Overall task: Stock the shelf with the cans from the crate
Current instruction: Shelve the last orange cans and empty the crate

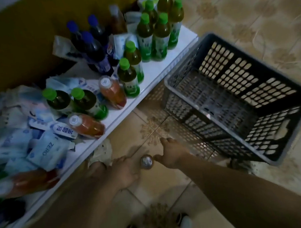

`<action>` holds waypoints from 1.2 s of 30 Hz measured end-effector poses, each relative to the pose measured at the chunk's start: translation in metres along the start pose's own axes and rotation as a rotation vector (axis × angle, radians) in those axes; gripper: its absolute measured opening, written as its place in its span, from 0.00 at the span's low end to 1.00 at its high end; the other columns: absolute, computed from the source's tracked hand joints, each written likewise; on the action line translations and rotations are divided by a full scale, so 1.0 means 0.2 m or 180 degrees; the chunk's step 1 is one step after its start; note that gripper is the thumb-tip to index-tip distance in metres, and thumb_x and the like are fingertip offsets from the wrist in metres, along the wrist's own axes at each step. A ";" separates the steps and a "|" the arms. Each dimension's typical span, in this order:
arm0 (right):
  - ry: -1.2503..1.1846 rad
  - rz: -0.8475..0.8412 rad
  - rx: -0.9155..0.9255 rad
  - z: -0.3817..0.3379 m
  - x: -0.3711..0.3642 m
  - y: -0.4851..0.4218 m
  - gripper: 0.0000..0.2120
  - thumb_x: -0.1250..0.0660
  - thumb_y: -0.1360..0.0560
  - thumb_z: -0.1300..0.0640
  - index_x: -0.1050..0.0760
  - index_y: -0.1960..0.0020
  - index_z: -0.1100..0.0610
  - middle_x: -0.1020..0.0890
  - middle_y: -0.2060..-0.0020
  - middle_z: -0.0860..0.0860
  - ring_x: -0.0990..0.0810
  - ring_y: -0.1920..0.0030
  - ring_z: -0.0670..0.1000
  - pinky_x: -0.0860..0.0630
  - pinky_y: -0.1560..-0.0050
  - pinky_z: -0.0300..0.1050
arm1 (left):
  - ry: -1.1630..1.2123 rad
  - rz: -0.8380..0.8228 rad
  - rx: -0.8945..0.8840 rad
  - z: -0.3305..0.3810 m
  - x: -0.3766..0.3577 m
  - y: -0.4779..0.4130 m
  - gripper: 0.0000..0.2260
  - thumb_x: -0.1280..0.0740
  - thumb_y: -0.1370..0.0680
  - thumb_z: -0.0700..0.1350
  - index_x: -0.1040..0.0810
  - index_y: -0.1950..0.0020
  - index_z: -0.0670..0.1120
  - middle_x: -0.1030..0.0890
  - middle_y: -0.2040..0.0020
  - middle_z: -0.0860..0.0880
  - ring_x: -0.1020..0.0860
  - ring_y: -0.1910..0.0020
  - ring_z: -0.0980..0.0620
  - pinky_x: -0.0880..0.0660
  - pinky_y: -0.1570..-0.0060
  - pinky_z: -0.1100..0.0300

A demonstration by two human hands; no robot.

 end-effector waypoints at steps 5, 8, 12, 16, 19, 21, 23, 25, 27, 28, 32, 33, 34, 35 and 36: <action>-0.0088 -0.0426 0.0163 -0.04 -0.30 -0.24 0.35 0.35 0.25 0.39 0.42 0.26 0.55 0.32 0.32 0.56 0.33 0.33 0.59 0.31 0.37 0.52 | 0.0124 -0.0164 0.0031 -0.15 -0.15 -0.30 0.32 0.30 0.28 0.52 0.43 0.30 0.63 0.30 0.32 0.45 0.30 0.35 0.42 0.28 0.40 0.47; 0.0143 -0.0529 0.0308 -0.05 -0.45 -0.37 0.39 0.31 0.27 0.42 0.45 0.25 0.54 0.35 0.30 0.56 0.35 0.32 0.58 0.32 0.36 0.52 | -0.0401 -0.0360 0.0164 -0.23 -0.24 -0.45 0.38 0.32 0.27 0.57 0.48 0.23 0.53 0.46 0.22 0.46 0.44 0.25 0.43 0.40 0.30 0.44; 0.0633 -0.0645 0.0384 -0.05 -0.65 -0.49 0.44 0.29 0.27 0.47 0.53 0.23 0.53 0.45 0.24 0.56 0.41 0.26 0.60 0.34 0.32 0.56 | -0.0580 -0.0510 0.0090 -0.32 -0.34 -0.54 0.37 0.33 0.25 0.57 0.49 0.22 0.50 0.49 0.21 0.47 0.48 0.23 0.44 0.46 0.27 0.45; 0.0400 -0.0166 0.0619 -0.05 -0.65 -0.50 0.32 0.35 0.25 0.50 0.44 0.26 0.55 0.30 0.32 0.55 0.30 0.35 0.58 0.29 0.41 0.51 | -0.0456 -0.0440 0.0072 -0.34 -0.36 -0.53 0.37 0.32 0.26 0.56 0.46 0.23 0.50 0.47 0.21 0.48 0.47 0.23 0.45 0.44 0.27 0.46; -0.0354 0.0012 0.0645 -0.01 -0.52 -0.38 0.35 0.32 0.29 0.44 0.41 0.26 0.51 0.26 0.36 0.52 0.26 0.38 0.57 0.28 0.43 0.47 | -0.0109 -0.0206 0.0044 -0.28 -0.29 -0.47 0.38 0.30 0.28 0.55 0.44 0.23 0.50 0.42 0.23 0.47 0.40 0.26 0.45 0.37 0.31 0.49; -0.0863 0.0202 0.0651 0.00 -0.39 -0.23 0.38 0.30 0.31 0.42 0.40 0.26 0.52 0.26 0.35 0.52 0.26 0.37 0.55 0.29 0.42 0.45 | 0.0200 -0.0049 -0.0058 -0.21 -0.21 -0.41 0.38 0.29 0.29 0.53 0.43 0.23 0.49 0.39 0.25 0.48 0.38 0.27 0.46 0.36 0.32 0.49; -0.1420 0.0505 0.0658 -0.01 -0.24 -0.06 0.41 0.31 0.36 0.38 0.36 0.27 0.52 0.26 0.35 0.50 0.25 0.38 0.52 0.30 0.42 0.41 | 0.0503 0.0127 -0.0180 -0.11 -0.11 -0.32 0.38 0.27 0.30 0.53 0.40 0.25 0.48 0.36 0.26 0.48 0.37 0.28 0.47 0.36 0.31 0.50; -0.2069 0.0982 0.0671 -0.03 -0.07 0.12 0.39 0.34 0.41 0.37 0.32 0.32 0.50 0.24 0.41 0.47 0.24 0.43 0.48 0.28 0.43 0.42 | 0.0807 0.0294 -0.0284 -0.01 0.00 -0.20 0.41 0.25 0.32 0.53 0.40 0.24 0.48 0.36 0.26 0.48 0.36 0.28 0.48 0.36 0.31 0.53; -0.2435 0.1423 0.0808 -0.06 0.10 0.28 0.32 0.33 0.41 0.40 0.32 0.37 0.44 0.23 0.45 0.46 0.23 0.46 0.47 0.24 0.46 0.46 | 0.1098 0.0458 -0.0494 0.09 0.11 -0.06 0.43 0.24 0.36 0.57 0.39 0.25 0.53 0.33 0.28 0.52 0.32 0.31 0.51 0.33 0.32 0.53; -0.2520 0.1586 0.0866 -0.08 0.19 0.36 0.30 0.33 0.40 0.41 0.34 0.38 0.41 0.24 0.46 0.45 0.23 0.46 0.47 0.24 0.47 0.46 | 0.1271 0.0516 -0.0620 0.13 0.16 0.02 0.43 0.24 0.38 0.58 0.38 0.26 0.57 0.30 0.30 0.54 0.29 0.33 0.53 0.31 0.33 0.51; -0.2877 0.2010 0.1154 -0.19 0.54 0.73 0.29 0.32 0.38 0.44 0.36 0.39 0.38 0.27 0.47 0.37 0.25 0.48 0.37 0.29 0.52 0.28 | 0.1899 0.0868 -0.1124 0.31 0.40 0.38 0.36 0.21 0.37 0.48 0.35 0.34 0.59 0.24 0.39 0.54 0.25 0.41 0.57 0.27 0.42 0.60; -0.2940 0.2057 0.1235 -0.23 0.62 0.81 0.31 0.32 0.38 0.45 0.35 0.36 0.40 0.27 0.47 0.37 0.25 0.48 0.37 0.29 0.53 0.28 | 0.2007 0.0990 -0.1264 0.34 0.47 0.48 0.36 0.21 0.35 0.44 0.36 0.33 0.59 0.24 0.39 0.54 0.25 0.42 0.60 0.27 0.44 0.65; -0.2972 0.2098 0.1320 -0.28 0.70 0.90 0.31 0.32 0.37 0.44 0.35 0.35 0.42 0.27 0.47 0.37 0.25 0.49 0.36 0.29 0.55 0.29 | 0.2072 0.1121 -0.1365 0.36 0.53 0.57 0.37 0.22 0.34 0.42 0.37 0.33 0.59 0.23 0.40 0.55 0.24 0.44 0.64 0.28 0.47 0.69; -0.2974 0.2147 0.1421 -0.32 0.78 0.99 0.30 0.30 0.36 0.45 0.35 0.36 0.42 0.28 0.48 0.36 0.25 0.50 0.36 0.29 0.56 0.30 | 0.2132 0.1249 -0.1454 0.38 0.59 0.66 0.37 0.22 0.33 0.41 0.38 0.32 0.59 0.23 0.41 0.56 0.24 0.46 0.66 0.28 0.49 0.72; -0.2973 0.2204 0.1533 -0.37 0.86 1.06 0.27 0.28 0.34 0.46 0.34 0.38 0.41 0.27 0.49 0.36 0.25 0.51 0.36 0.28 0.57 0.31 | 0.2213 0.1355 -0.1530 0.40 0.65 0.75 0.38 0.22 0.33 0.41 0.39 0.31 0.59 0.23 0.41 0.57 0.23 0.47 0.66 0.27 0.50 0.72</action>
Point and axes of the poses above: each hand's wrist, its own y-axis away from the middle knuckle, its own x-axis out of the back of the hand, z = x × y, the point moved 3 cm from there along -y, towards the middle knuckle
